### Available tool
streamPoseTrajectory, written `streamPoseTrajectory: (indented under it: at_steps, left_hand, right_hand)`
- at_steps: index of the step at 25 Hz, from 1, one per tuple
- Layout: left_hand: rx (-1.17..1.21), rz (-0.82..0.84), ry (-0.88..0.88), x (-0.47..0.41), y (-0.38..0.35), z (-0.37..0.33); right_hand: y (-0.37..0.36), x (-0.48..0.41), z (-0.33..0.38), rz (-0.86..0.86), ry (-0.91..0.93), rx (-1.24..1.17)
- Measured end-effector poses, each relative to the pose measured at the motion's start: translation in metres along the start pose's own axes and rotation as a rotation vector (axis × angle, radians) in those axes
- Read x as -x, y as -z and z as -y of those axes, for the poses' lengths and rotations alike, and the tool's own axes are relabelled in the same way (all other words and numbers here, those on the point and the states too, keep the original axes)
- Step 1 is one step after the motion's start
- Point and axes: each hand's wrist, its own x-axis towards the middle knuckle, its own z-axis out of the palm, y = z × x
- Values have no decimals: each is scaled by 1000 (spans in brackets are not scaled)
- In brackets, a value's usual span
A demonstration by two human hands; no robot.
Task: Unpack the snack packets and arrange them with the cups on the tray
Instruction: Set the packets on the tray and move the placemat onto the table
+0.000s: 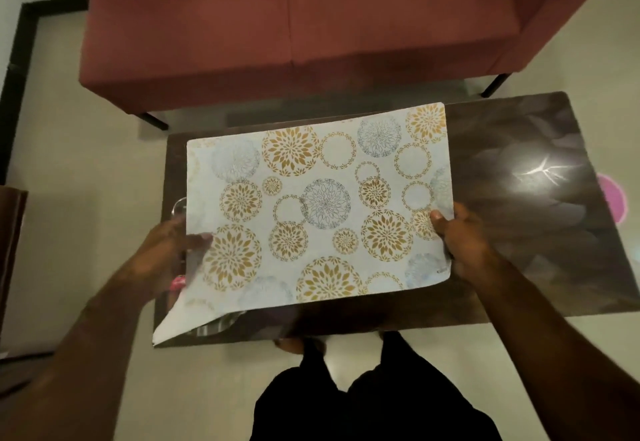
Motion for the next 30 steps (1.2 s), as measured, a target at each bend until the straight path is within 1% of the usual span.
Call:
streamPoseTrajectory:
  at_steps: [4, 8, 10, 13, 17, 21, 25, 27, 28, 30]
  left_hand:
    - [26, -84, -58, -3, -95, 0]
    - [-61, -69, -79, -26, -175, -9]
    - [-85, -81, -90, -41, -209, -11]
    - [-136, -133, -53, -68, -249, -9]
    - [-190, -148, -2, -111, -294, 4]
    - [-235, -127, 51, -145, -328, 21]
    - [-261, -81, 45, -179, -359, 39]
    - [-260, -90, 41, -189, -368, 43]
    - [-291, -113, 33, -193, -372, 44]
    - [-433, -148, 10, -201, -379, 46]
  right_hand:
    - [60, -34, 16, -30, 26, 42]
    - [120, -70, 19, -61, 33, 120]
    - [140, -87, 17, -81, 12, 146]
    - [158, -116, 11, -121, -38, 164]
    - [170, -167, -5, -145, -82, 191]
    - [181, -210, -24, -133, -107, 209]
    - [195, -254, -41, -173, -88, 257]
    - [201, -268, -46, -207, -70, 282]
    - [203, -272, -47, -229, -56, 298]
    - [208, -281, -48, -269, -9, 337]
